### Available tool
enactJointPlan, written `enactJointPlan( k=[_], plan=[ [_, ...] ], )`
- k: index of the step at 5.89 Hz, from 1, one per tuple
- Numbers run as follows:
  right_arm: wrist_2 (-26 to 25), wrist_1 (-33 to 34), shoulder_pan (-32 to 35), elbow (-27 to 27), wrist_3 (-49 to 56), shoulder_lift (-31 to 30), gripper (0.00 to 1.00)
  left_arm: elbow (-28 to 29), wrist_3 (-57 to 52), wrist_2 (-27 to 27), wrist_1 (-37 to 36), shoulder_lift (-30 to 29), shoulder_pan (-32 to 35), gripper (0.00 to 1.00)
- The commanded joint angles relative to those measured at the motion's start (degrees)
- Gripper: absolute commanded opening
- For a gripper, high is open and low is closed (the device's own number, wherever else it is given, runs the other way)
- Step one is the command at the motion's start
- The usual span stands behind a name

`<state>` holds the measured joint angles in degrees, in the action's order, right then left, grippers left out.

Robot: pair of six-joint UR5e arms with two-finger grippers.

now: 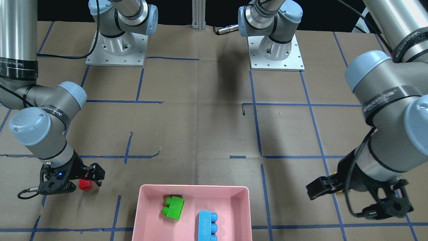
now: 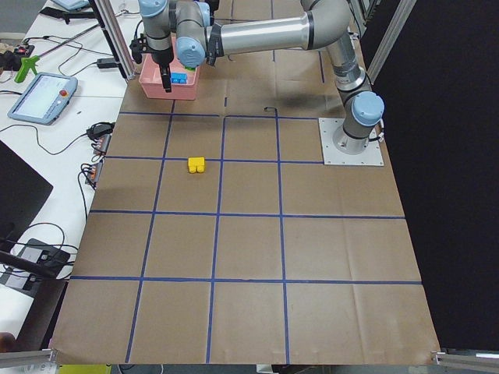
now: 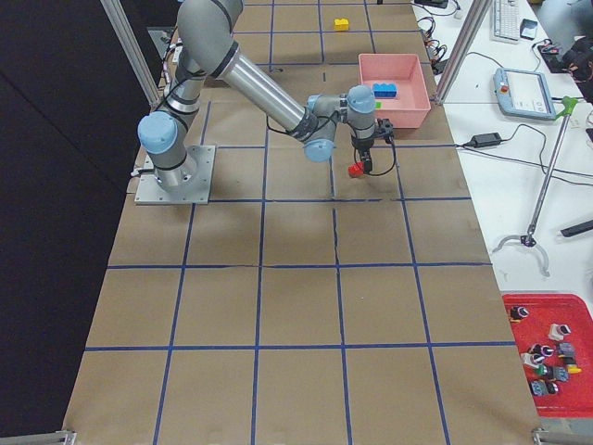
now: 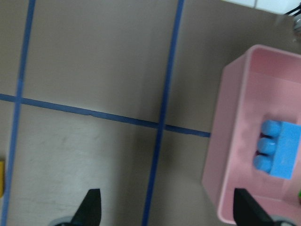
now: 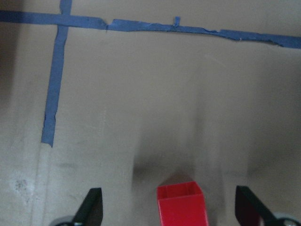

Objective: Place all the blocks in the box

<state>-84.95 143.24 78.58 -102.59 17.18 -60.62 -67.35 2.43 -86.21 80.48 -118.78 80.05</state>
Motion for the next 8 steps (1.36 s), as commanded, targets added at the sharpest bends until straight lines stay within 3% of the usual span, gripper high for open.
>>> enactJointPlan(
  k=[1, 2, 3, 5, 6, 7, 8],
  plan=[
    [-0.21, 0.11, 0.0, -0.76, 0.22, 0.15, 0.93, -8.03, -8.62, -0.1, -0.75, 3.55, -6.11, 1.0],
    [-0.3, 0.11, 0.0, -1.03, 0.22, 0.15, 0.93, -8.84, -12.07, -3.06, -0.85, 3.47, -8.83, 1.0],
    [-1.34, 0.02, 0.0, -1.03, 0.66, 0.15, 0.83, -11.89, -17.15, -3.7, -1.02, 3.47, -11.9, 0.99],
    [-4.25, -0.33, -0.09, -1.03, 0.75, -0.02, 0.64, -20.84, -23.67, -5.28, -16.94, 2.69, -13.07, 0.99],
    [-4.17, -0.51, 0.0, -1.03, 0.67, 0.15, 0.61, -23.76, -23.96, -5.2, -24.15, 0.59, -13.07, 0.99],
    [-4.08, -0.6, 0.09, -1.03, 0.49, 0.15, 0.6, -23.09, -24.66, -4.85, -25.27, -2.56, -12.99, 0.99],
    [-3.99, -0.77, 0.09, -0.95, 0.49, 0.15, 0.52, -22.91, -29.45, -4.67, -26.67, -5.2, -12.81, 0.99]
  ],
)
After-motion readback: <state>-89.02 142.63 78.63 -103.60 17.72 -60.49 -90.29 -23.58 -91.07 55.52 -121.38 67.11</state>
